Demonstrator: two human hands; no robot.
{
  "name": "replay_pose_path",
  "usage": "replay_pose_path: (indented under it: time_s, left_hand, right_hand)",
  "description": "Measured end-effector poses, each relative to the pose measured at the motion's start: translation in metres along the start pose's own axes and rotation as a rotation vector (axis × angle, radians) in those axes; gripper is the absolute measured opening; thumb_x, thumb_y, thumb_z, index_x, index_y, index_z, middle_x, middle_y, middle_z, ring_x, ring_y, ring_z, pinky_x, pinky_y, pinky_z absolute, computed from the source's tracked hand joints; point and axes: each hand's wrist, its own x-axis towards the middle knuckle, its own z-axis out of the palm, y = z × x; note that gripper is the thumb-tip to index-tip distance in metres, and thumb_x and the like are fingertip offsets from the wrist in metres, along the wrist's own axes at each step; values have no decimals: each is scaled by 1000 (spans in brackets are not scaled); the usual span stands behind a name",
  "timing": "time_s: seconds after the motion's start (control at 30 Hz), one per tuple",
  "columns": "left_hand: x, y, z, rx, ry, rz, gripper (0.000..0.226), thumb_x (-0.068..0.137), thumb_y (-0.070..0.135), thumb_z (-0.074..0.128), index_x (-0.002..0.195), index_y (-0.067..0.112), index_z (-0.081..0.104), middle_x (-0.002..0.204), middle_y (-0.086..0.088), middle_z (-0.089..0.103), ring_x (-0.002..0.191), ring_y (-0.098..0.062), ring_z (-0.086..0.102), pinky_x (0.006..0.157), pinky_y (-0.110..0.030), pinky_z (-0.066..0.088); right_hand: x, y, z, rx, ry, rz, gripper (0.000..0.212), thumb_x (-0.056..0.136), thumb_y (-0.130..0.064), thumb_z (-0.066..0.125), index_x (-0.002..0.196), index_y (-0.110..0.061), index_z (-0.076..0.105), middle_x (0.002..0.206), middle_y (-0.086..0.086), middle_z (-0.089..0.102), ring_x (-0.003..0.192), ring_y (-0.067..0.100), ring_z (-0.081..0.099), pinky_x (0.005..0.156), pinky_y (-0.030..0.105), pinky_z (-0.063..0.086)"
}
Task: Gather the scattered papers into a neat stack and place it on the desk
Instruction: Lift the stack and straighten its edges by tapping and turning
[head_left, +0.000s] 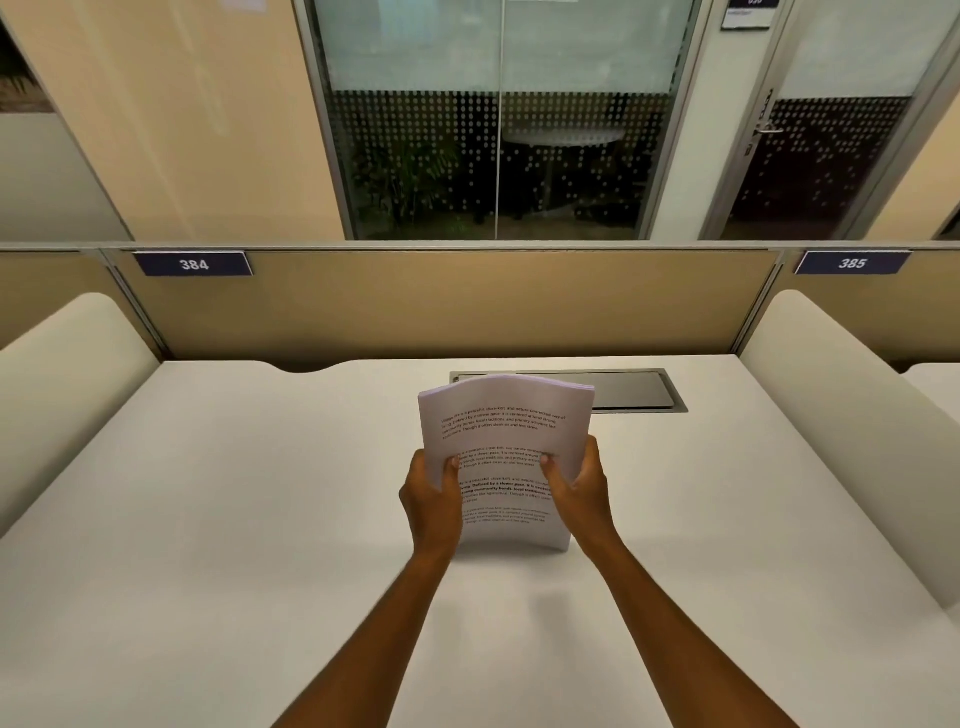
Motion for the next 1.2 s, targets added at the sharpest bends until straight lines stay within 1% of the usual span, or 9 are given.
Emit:
replay_pose_path:
  time_s: [0.07, 0.13, 0.43, 0.53, 0.73, 0.87, 1.0, 1.07, 1.2]
  left_hand:
    - [-3, -3, 2, -17, 1, -22, 8, 96, 21, 54, 104, 21, 55, 97, 2, 67, 87, -18, 67, 68, -31, 60]
    - [-4, -2, 4, -25, -5, -32, 7, 97, 20, 53, 103, 20, 53, 99, -2, 66, 89, -19, 67, 71, -37, 61]
    - [0, 21, 1, -46, 4, 7, 21, 96, 22, 54, 93, 42, 47, 94, 16, 61, 81, -12, 66, 54, -12, 52]
    - [-5, 13, -2, -58, -12, -10, 17, 95, 26, 55, 96, 41, 47, 95, 15, 61, 82, -12, 66, 50, -10, 51]
    - [-14, -8, -8, -65, -101, -78, 24, 96, 22, 54, 99, 44, 47, 100, 15, 60, 90, -8, 63, 56, -10, 52]
    - [-7, -8, -10, -42, -125, -63, 15, 97, 25, 51, 110, 33, 47, 102, 11, 61, 91, -12, 65, 60, -16, 55]
    - [-4, -4, -10, -67, -114, -33, 15, 97, 28, 51, 103, 42, 48, 101, 12, 62, 88, -14, 67, 59, -17, 57]
    - [-7, -9, -12, -77, -126, -38, 18, 96, 27, 52, 102, 44, 49, 102, 10, 63, 91, -14, 66, 64, -22, 58]
    - [-12, -27, -14, -33, -197, -104, 23, 97, 20, 51, 116, 33, 48, 111, 2, 62, 102, -19, 63, 80, -37, 60]
  right_hand:
    - [-2, 7, 2, -21, -7, 11, 35, 94, -29, 58, 123, -29, 39, 111, -6, 56, 88, 4, 61, 54, 9, 52]
    - [-3, 9, 4, -17, -6, 17, 34, 95, -27, 56, 124, -29, 39, 111, -6, 56, 88, 4, 61, 55, 9, 52]
    - [1, -10, 4, 23, 12, -17, 32, 95, -24, 56, 117, -37, 37, 101, -27, 53, 84, 7, 63, 57, 10, 51]
    - [-6, -2, 5, 30, 17, -3, 29, 95, -26, 55, 116, -36, 37, 102, -21, 55, 85, 6, 63, 54, 10, 51]
    - [-22, 23, 9, 27, -17, 80, 26, 98, -22, 52, 117, -28, 35, 112, -7, 54, 88, 4, 61, 56, 9, 53]
    - [-19, 20, 9, 20, -20, 75, 26, 98, -22, 50, 118, -26, 34, 114, -5, 53, 89, 7, 60, 63, 12, 53]
    - [-16, 13, 7, 50, -9, 59, 24, 98, -21, 50, 116, -30, 35, 106, -14, 55, 90, 7, 62, 61, 13, 54]
    - [-18, 15, 7, 53, -5, 73, 23, 98, -22, 50, 115, -30, 35, 104, -15, 55, 89, 8, 63, 59, 13, 53]
    - [-28, 29, 7, 46, -10, 129, 24, 99, -21, 50, 116, -27, 34, 109, -9, 54, 91, 2, 59, 56, 9, 51]
